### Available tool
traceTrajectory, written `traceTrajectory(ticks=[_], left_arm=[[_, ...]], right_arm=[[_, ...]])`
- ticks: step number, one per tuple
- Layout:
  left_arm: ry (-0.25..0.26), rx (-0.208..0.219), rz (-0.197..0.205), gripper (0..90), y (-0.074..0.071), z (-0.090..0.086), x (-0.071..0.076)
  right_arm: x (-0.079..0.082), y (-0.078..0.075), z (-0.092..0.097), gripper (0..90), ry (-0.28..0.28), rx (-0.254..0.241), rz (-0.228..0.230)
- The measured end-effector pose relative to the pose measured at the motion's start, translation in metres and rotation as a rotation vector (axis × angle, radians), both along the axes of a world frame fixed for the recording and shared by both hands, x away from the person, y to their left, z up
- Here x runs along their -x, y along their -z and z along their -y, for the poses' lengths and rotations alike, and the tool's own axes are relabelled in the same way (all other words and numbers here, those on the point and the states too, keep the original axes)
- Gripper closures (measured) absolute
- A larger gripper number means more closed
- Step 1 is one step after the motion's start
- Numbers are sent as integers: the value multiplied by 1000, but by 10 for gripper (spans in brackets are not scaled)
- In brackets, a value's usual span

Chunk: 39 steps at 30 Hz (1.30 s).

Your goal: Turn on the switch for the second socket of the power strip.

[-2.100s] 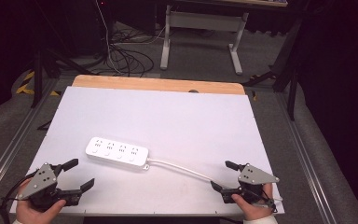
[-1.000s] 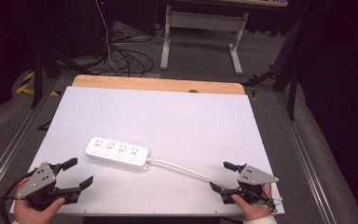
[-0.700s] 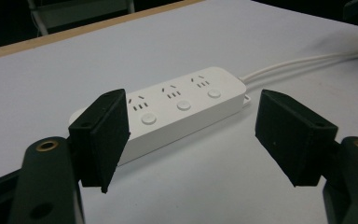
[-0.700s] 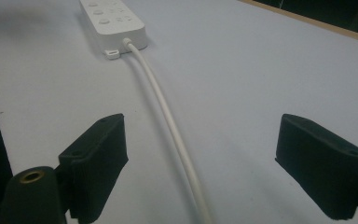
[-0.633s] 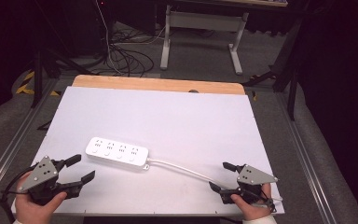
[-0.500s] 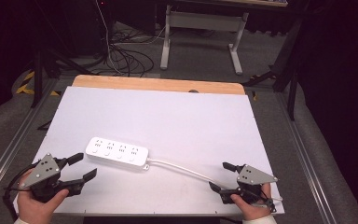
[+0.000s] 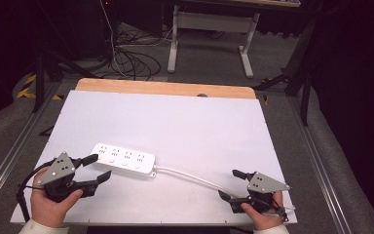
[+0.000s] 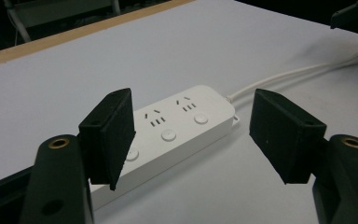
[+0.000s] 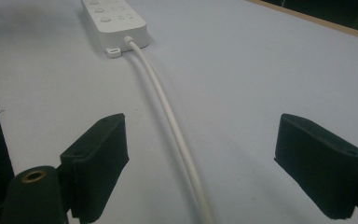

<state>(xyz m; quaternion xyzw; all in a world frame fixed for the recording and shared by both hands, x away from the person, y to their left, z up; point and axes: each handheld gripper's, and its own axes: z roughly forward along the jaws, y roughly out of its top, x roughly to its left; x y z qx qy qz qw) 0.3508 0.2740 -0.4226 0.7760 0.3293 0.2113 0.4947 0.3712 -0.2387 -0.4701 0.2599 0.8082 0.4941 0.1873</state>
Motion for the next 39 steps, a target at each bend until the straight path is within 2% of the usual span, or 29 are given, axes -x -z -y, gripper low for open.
traceTrajectory(ticks=[14,33,38,39], left_arm=[[17,-17,-10,323,-3,17,-17],[23,-48,-40,343,2,44,-43],[10,-53,-42,376,2,43,-45],[9,-49,-52,421,3,43,-46]], right_arm=[[0,0,0,168,-4,5,0],[-1,1,0,168,-8,5,-5],[-1,2,1,168,-8,5,-5],[-1,2,0,168,-8,5,-4]])
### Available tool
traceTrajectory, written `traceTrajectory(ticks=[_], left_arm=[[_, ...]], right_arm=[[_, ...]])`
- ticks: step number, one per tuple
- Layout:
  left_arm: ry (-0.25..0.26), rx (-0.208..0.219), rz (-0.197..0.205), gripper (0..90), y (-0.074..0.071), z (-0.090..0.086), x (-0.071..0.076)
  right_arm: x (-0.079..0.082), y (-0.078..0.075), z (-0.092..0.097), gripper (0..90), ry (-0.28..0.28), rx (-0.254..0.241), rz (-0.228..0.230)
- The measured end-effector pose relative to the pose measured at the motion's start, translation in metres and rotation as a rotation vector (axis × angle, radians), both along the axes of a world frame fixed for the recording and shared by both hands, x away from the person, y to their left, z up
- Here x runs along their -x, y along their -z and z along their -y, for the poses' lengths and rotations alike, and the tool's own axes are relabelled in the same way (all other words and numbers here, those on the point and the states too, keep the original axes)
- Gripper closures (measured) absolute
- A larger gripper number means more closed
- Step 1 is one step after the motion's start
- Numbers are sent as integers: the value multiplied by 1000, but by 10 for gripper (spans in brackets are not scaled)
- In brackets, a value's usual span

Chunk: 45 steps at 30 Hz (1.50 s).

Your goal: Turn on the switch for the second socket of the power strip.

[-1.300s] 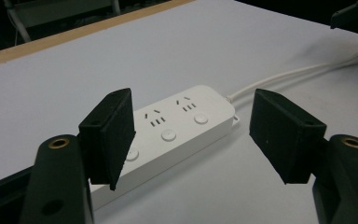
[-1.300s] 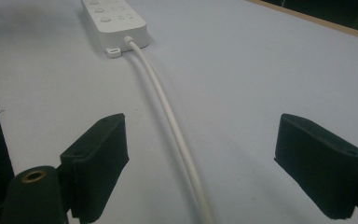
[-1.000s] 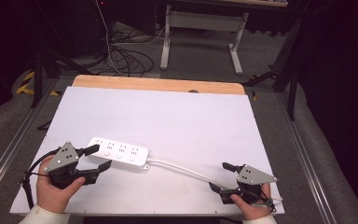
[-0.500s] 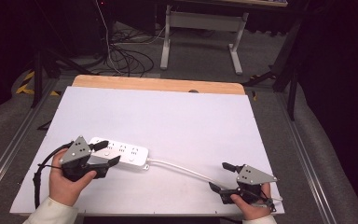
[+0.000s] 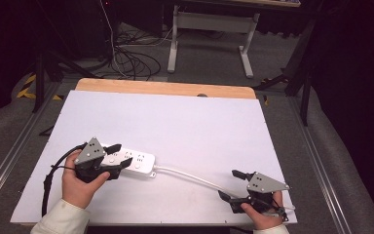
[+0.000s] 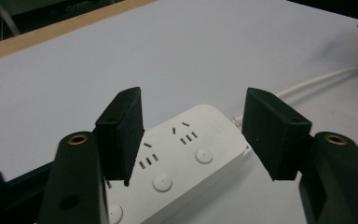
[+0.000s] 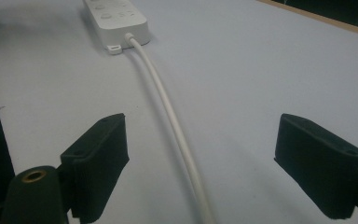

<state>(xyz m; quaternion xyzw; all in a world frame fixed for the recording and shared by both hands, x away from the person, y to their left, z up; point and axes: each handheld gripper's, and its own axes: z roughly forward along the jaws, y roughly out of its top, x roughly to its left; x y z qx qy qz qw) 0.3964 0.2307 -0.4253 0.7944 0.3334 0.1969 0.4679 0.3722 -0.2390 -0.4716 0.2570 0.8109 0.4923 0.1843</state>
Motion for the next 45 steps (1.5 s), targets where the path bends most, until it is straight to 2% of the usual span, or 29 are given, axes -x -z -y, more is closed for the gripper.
traceTrajectory(ticks=[2,6,8,9,10,15,20,23,24,29,32,33,35,37,41,45], left_arm=[[-18,-7,-5,446,0,0,-1],[-55,-3,-55,620,1,0,-4],[-56,-6,-61,650,1,-1,-5],[-56,-4,-70,702,1,-1,-6],[-54,2,-83,702,1,-2,-7],[-46,1,-122,882,3,0,-11],[-47,-20,-151,897,6,1,-15],[-53,-42,-170,898,8,2,-17],[-56,-62,-175,898,9,3,-18],[-51,-78,-189,898,13,6,-20],[-55,-125,-187,898,15,7,-22],[-60,-120,-200,898,16,8,-22],[-57,-150,-212,898,19,9,-24],[-59,-150,-213,898,20,9,-24],[-57,-181,-215,898,21,10,-26],[-59,-205,-235,898,23,11,-27]], right_arm=[[0,0,0,168,1,2,1],[0,0,-1,168,-2,3,-1],[0,0,-1,168,-2,3,-1],[0,0,-1,168,-2,3,-2],[0,0,-1,168,-2,3,-2],[0,0,0,168,-3,2,-1],[0,1,0,166,-4,0,-2],[0,0,0,166,-6,3,-1],[0,0,0,167,-6,2,-1],[0,1,0,166,-6,1,-2],[0,1,-1,166,-7,1,0],[0,0,-1,166,-8,2,0],[0,0,-1,166,-7,4,0],[0,0,0,166,-7,4,0],[0,0,-1,166,-9,3,0],[0,1,-1,166,-8,5,0]])
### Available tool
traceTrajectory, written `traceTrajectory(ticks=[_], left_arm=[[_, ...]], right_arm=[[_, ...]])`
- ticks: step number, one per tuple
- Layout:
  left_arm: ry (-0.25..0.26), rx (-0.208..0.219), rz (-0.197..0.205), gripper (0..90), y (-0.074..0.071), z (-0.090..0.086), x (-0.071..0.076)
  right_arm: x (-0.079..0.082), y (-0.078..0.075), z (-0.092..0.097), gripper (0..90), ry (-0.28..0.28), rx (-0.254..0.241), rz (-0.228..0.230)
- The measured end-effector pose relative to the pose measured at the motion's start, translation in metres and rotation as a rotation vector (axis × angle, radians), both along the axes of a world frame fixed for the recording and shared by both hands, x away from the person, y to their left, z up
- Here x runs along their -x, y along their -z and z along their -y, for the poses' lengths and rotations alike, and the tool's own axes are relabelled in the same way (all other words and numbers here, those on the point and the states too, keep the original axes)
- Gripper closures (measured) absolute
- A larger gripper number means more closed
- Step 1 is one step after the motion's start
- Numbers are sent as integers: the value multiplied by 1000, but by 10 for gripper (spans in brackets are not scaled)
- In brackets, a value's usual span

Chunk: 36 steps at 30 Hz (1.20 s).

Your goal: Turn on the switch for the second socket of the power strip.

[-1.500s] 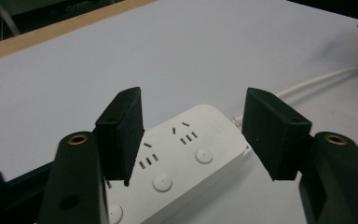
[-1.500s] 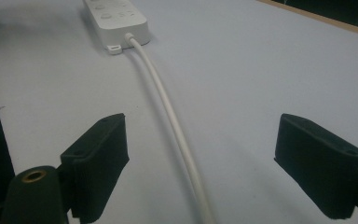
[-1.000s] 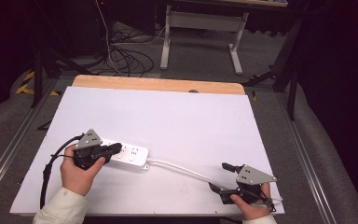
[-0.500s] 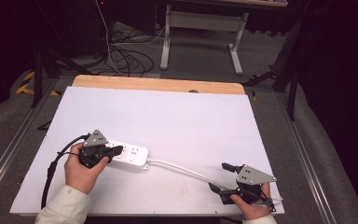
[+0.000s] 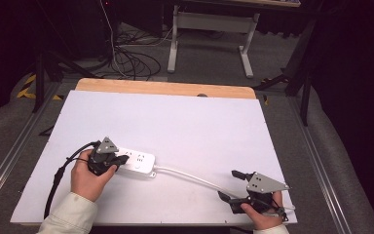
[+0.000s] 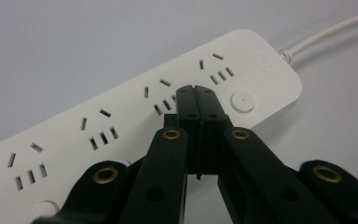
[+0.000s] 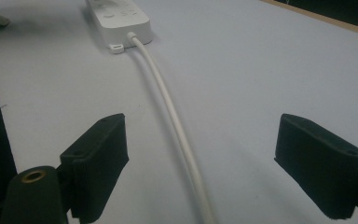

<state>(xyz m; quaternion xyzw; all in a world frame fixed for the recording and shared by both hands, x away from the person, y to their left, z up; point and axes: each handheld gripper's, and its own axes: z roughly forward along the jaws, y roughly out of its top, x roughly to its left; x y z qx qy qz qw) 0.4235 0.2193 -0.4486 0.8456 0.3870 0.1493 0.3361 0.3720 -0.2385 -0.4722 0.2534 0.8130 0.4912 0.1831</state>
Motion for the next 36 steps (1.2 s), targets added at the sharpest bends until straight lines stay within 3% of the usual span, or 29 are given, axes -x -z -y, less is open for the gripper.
traceTrajectory(ticks=[2,8,18,27,36], left_arm=[[2,-20,8,898,1,0,-1],[-2,-23,-17,898,3,1,-2],[-3,-38,-17,898,4,2,-2],[-4,-57,10,899,5,3,-1],[-4,-62,10,899,7,5,0]], right_arm=[[0,0,0,166,0,0,0],[0,0,0,166,-2,0,1],[0,0,0,166,-4,1,3],[1,-1,0,166,-3,0,5],[1,-1,0,166,-4,0,5]])
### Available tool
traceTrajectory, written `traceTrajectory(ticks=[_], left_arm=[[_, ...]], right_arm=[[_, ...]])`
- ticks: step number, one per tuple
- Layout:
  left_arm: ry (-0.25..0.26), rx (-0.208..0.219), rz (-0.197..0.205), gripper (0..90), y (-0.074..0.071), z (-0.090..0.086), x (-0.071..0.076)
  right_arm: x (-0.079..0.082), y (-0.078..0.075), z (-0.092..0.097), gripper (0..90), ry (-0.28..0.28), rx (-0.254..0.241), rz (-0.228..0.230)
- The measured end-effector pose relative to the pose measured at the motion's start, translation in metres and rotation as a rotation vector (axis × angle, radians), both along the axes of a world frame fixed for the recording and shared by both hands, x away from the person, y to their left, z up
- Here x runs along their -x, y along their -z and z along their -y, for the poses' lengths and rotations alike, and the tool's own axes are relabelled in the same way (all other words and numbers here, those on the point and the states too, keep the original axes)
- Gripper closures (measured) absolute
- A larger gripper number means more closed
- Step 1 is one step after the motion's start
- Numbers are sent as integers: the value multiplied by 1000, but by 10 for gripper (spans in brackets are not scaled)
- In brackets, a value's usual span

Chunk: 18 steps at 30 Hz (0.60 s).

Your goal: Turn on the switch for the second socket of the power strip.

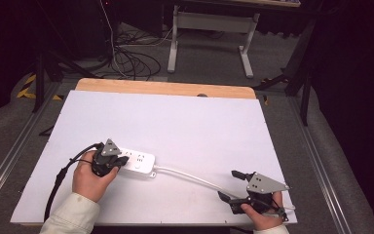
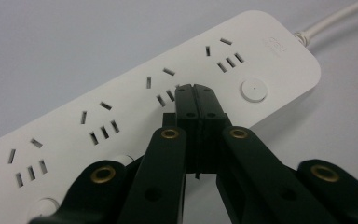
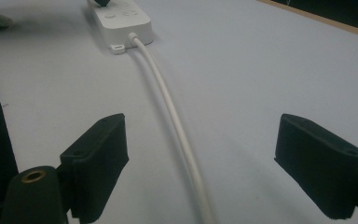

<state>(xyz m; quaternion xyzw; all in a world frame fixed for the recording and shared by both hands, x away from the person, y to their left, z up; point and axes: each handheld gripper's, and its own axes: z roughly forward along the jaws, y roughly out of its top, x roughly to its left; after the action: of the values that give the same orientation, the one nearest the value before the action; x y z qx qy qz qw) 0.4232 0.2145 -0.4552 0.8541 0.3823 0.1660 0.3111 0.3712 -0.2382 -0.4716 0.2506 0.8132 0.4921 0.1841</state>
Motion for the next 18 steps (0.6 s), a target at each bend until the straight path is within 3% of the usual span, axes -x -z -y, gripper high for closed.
traceTrajectory(ticks=[18], left_arm=[[-11,23,-1,900,3,0,0]], right_arm=[[1,-1,0,166,0,-6,2]])
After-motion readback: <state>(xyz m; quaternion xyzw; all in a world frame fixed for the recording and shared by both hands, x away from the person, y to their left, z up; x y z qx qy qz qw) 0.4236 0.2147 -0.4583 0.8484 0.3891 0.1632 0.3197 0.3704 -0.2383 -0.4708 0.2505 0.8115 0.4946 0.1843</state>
